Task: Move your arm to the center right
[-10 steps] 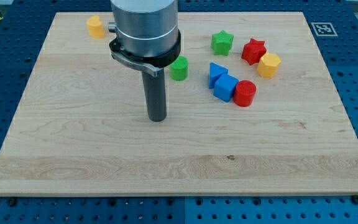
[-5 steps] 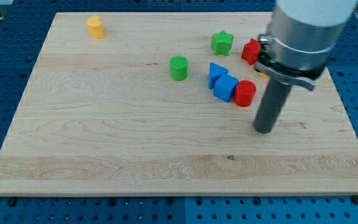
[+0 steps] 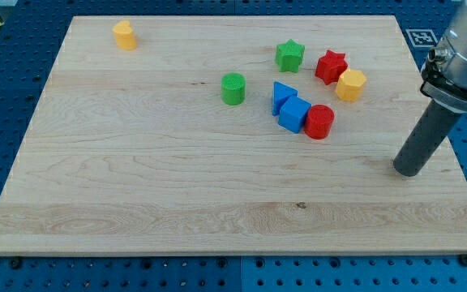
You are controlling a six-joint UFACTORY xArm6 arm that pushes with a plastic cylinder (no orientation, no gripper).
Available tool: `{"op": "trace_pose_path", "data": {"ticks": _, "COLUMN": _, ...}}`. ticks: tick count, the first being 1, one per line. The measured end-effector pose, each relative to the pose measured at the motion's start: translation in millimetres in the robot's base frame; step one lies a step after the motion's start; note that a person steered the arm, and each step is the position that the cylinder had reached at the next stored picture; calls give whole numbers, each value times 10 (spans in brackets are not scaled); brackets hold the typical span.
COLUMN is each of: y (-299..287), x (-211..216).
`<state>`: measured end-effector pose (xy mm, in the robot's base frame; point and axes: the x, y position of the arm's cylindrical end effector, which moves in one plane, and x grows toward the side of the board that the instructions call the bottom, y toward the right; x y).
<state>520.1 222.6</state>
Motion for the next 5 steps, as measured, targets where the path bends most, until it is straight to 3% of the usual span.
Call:
{"op": "trace_pose_path", "data": {"ticks": 2, "y": 219, "x": -263}}
{"op": "trace_pose_path", "data": {"ticks": 5, "y": 321, "x": -1172}}
